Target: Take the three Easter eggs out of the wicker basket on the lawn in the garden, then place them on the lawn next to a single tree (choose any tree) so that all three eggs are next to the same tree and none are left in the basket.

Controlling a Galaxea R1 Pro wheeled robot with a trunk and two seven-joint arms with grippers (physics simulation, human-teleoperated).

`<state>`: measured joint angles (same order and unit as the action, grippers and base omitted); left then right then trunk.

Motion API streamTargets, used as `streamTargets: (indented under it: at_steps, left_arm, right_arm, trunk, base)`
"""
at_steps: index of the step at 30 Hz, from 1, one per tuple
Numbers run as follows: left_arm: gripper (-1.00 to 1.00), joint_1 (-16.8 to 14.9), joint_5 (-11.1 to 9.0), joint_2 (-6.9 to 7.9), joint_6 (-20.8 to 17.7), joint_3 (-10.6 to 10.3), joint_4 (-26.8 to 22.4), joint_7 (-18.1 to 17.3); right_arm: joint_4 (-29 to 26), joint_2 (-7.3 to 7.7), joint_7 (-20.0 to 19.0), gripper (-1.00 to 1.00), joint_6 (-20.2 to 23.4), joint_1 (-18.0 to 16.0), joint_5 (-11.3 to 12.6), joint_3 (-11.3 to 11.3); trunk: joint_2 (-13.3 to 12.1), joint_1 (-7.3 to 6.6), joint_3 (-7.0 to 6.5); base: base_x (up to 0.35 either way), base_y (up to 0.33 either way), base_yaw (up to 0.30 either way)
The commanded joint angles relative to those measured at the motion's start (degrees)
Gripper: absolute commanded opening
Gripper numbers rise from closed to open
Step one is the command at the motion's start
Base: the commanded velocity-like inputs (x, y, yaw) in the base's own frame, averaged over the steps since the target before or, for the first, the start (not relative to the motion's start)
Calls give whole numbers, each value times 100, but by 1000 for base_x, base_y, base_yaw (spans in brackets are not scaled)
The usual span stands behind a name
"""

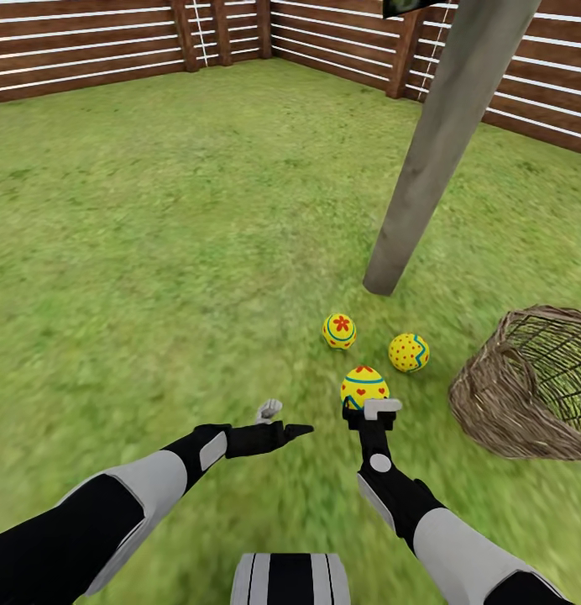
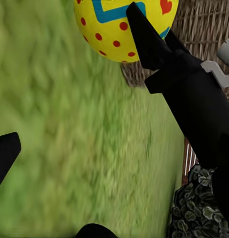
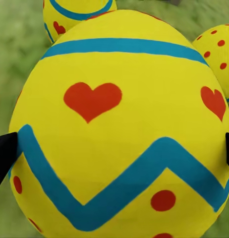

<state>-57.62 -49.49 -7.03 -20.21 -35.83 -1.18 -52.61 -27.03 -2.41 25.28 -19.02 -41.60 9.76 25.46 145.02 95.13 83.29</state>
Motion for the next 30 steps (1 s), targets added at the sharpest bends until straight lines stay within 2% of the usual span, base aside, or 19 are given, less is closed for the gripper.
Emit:
streamTargets:
  at_steps: [1,9,20,25,30]
  left_arm:
    - [100,-4,-59,-4,-40,-38,4,-22]
    - [100,-4,-61,2,-49,-38,4,-9]
    - [100,-4,-58,0,-53,-38,4,-4]
    - [100,-4,-52,-2,-18,-40,4,4]
    - [100,-4,-45,-7,-10,-46,4,-3]
  right_arm:
    - [5,4,30,-100,-32,-6,61,47]
    - [5,4,30,-100,-32,-6,61,47]
    - [5,4,37,-100,-32,-6,61,47]
    - [5,26,46,-100,-32,-6,61,39]
    - [5,69,47,-100,-32,-8,61,38]
  trunk:
    - [1,0,4]
    - [1,0,4]
    - [1,0,4]
    - [1,0,4]
    - [8,13,114]
  base:
    - [92,0,0]
    - [131,0,0]
    - [292,0,0]
    - [73,0,0]
    - [4,0,0]
